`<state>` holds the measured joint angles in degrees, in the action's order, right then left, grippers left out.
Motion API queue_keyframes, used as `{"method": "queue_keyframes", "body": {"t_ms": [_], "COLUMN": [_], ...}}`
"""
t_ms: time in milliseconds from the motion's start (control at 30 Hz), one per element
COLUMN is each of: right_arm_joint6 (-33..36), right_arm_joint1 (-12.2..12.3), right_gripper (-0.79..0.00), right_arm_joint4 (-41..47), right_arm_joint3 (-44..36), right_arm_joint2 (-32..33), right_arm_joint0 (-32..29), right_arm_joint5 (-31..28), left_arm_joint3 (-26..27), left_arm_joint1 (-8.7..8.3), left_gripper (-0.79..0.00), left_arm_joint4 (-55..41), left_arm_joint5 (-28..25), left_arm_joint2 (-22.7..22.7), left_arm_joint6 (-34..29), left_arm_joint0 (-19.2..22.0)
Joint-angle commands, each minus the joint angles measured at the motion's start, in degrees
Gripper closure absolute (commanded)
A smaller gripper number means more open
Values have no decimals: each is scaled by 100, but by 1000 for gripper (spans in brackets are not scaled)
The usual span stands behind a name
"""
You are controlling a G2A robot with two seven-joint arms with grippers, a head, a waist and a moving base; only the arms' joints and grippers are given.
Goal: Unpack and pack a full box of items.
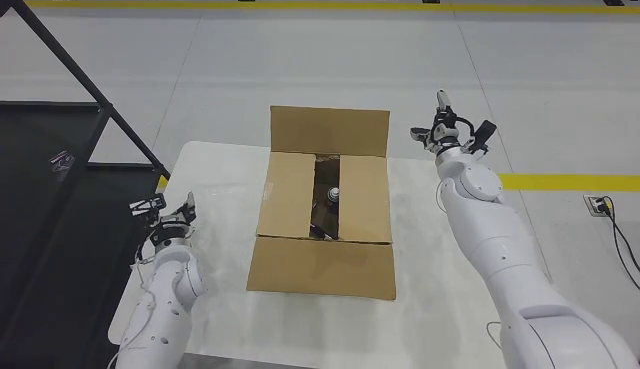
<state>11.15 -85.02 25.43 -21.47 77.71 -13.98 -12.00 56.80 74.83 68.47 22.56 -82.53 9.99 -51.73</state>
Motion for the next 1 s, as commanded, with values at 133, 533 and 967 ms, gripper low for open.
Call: {"method": "queue_keyframes", "body": {"t_ms": [133,533,967], "right_arm_joint6": [-10,4,-23], "right_arm_joint1": [-8,-46,-68], "right_gripper": [-785,-785,-785], "right_arm_joint4": [-22,-84,-178], "right_arm_joint3": [12,-4,-37], "right_arm_joint2": [15,3,4], "right_arm_joint0": [7,19,27], "right_arm_joint5": [-19,-14,23], "left_arm_joint3": [154,134,-956], "left_arm_joint1": [16,-1,-17], "left_gripper": [-785,-785,-785], "left_arm_joint4": [-136,-148,23], "left_arm_joint5": [-169,-147,113], "left_arm_joint2": [3,-96,-282], "left_arm_joint6": [30,-43,-164], "left_arm_joint0": [-70,-114,350]}}
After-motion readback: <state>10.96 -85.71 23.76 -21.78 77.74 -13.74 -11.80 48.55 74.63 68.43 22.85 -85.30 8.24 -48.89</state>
